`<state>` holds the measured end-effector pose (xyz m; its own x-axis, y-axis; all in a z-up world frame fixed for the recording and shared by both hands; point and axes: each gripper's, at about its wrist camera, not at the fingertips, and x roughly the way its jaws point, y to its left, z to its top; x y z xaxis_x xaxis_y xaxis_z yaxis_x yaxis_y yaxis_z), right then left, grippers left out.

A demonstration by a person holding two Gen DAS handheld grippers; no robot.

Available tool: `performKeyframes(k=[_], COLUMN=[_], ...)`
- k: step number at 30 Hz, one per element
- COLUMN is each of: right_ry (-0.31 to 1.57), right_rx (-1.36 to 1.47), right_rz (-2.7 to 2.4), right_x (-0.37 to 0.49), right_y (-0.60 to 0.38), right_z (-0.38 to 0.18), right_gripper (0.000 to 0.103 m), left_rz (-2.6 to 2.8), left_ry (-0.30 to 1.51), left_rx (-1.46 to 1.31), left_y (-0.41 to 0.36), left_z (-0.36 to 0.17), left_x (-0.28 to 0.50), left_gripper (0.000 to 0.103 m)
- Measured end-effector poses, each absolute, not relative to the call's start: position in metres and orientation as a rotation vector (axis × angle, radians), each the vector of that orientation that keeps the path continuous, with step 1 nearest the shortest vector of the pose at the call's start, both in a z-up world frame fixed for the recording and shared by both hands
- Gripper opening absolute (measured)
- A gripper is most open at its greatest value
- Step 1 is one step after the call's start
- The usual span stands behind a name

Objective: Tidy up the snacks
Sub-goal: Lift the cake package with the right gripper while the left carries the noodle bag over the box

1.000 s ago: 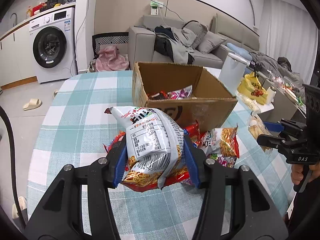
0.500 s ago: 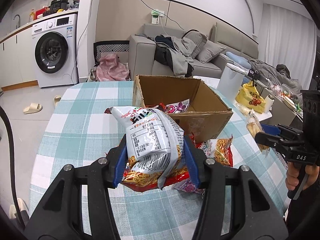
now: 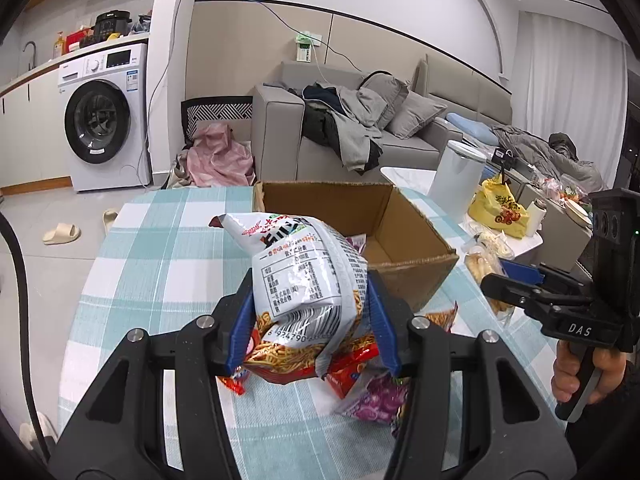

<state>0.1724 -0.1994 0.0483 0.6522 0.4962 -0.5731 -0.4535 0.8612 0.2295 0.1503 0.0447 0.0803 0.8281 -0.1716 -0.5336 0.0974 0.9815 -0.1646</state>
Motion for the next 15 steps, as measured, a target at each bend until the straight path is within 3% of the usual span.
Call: performKeyframes(k=[15], right_ry=[0.668], right_rx=[0.108], right_rz=[0.535], right_x=[0.203], right_y=[-0.187], right_z=[0.059], right_gripper=[0.058], left_rz=[-0.139], left_ry=[0.575], left_rx=[-0.129], left_y=[0.037], left_z=[0.090], left_x=[0.188], left_gripper=[0.049])
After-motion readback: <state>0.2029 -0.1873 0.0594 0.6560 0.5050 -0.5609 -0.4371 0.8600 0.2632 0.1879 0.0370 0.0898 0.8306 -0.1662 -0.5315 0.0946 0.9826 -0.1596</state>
